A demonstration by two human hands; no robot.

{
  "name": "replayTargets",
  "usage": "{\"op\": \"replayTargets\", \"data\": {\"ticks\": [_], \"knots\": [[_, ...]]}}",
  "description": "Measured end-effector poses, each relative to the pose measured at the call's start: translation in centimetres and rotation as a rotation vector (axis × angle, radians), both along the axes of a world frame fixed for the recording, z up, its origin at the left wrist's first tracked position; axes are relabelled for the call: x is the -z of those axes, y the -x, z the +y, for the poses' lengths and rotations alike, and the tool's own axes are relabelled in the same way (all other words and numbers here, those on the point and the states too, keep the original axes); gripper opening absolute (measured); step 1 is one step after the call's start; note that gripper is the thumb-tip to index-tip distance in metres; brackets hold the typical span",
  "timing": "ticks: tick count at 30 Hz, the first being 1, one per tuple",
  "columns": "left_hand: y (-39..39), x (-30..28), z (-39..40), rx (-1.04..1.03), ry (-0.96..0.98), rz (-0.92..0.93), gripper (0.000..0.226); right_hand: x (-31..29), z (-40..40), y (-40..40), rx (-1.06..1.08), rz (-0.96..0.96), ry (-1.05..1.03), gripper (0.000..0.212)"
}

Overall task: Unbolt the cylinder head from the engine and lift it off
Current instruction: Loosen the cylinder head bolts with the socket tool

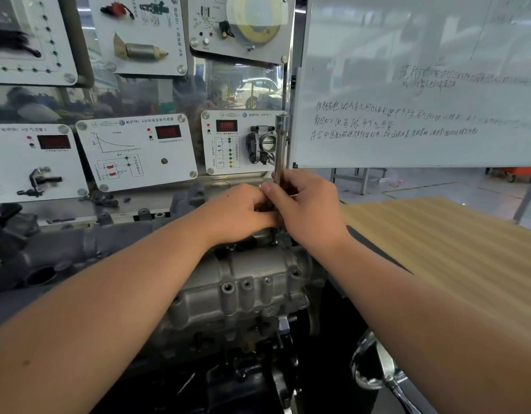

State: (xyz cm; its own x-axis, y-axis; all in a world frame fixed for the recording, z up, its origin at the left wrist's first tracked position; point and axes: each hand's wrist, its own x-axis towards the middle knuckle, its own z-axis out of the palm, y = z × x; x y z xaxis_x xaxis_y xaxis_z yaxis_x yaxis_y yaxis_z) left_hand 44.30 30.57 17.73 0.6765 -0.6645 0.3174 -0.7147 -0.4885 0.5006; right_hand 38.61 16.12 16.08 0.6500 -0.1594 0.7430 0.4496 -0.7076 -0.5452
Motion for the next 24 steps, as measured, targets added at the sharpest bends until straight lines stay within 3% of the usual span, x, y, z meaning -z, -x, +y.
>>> {"op": "replayTargets", "data": {"ticks": [4,8,12,21,24], "knots": [[-0.1,0.0,0.4,0.010,-0.018,0.022,0.009,0.0,0.0,0.0,-0.023,0.004,0.016,0.031],[0.0,-0.1,0.6,0.047,-0.030,0.022,0.033,0.1,0.2,-0.2,-0.031,0.013,0.060,0.027],[0.1,-0.2,0.4,0.052,0.006,0.027,0.017,0.0,0.5,0.1,-0.031,0.020,-0.018,0.022],[0.4,-0.1,0.6,0.090,0.025,0.066,0.039,0.3,1.1,0.5,0.019,-0.044,0.125,0.033],[0.2,0.1,0.7,0.067,0.002,0.024,0.027,0.3,1.0,0.3,0.047,-0.006,0.118,0.031]]}}
